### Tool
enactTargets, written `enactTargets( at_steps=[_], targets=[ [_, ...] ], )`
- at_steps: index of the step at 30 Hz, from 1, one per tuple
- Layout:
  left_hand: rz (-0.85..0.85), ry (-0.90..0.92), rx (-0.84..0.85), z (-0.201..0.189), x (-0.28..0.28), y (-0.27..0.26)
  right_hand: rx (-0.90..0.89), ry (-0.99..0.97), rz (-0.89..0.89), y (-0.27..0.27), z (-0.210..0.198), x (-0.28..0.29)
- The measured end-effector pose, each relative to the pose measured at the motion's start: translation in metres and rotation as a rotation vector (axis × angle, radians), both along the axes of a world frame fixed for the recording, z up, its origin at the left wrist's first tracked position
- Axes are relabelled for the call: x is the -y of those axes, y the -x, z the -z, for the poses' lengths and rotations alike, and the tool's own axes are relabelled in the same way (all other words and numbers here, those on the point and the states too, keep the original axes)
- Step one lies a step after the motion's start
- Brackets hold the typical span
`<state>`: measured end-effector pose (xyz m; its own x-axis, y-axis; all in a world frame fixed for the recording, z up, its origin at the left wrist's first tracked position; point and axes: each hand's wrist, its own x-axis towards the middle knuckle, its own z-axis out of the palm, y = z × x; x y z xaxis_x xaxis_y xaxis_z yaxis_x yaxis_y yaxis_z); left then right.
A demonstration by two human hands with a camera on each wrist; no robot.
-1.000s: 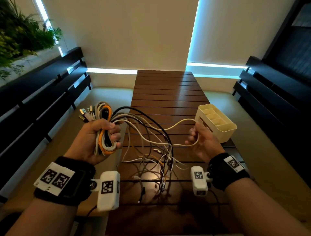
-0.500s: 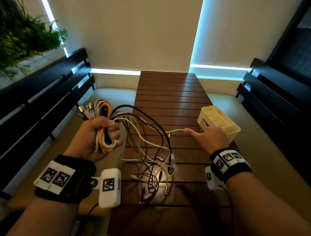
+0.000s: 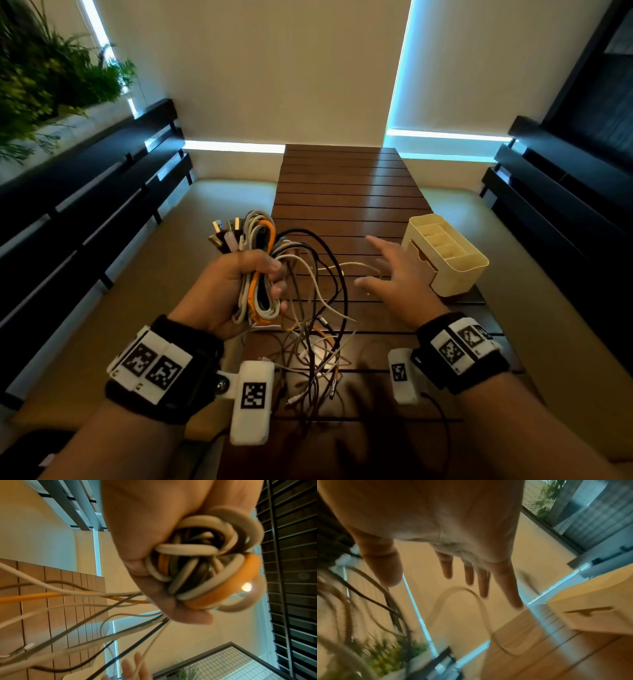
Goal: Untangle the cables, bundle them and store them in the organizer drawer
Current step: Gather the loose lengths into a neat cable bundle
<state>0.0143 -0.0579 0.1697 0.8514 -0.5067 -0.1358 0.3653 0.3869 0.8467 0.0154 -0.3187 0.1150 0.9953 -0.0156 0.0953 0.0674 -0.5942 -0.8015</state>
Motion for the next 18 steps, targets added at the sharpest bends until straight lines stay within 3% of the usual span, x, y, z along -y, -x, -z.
enactTargets(
  at_steps=[3, 8, 11, 18],
  targets=[
    [0.015, -0.051, 0.006, -0.001, 0.005, 0.002, -0.088, -0.204, -0.113, 0.010, -0.025, -0.016],
    [0.053, -0.109, 0.073, 0.002, 0.015, 0.008, 0.011, 0.008, -0.382, 0.024, -0.058, -0.033],
    [0.140, -0.118, 0.087, 0.001, 0.020, 0.012, -0.005, -0.076, -0.522, 0.022, -0.055, -0.047],
    [0.214, -0.039, 0.073, -0.005, 0.015, 0.014, -0.005, -0.430, -0.311, 0.017, -0.024, -0.058]
  ],
)
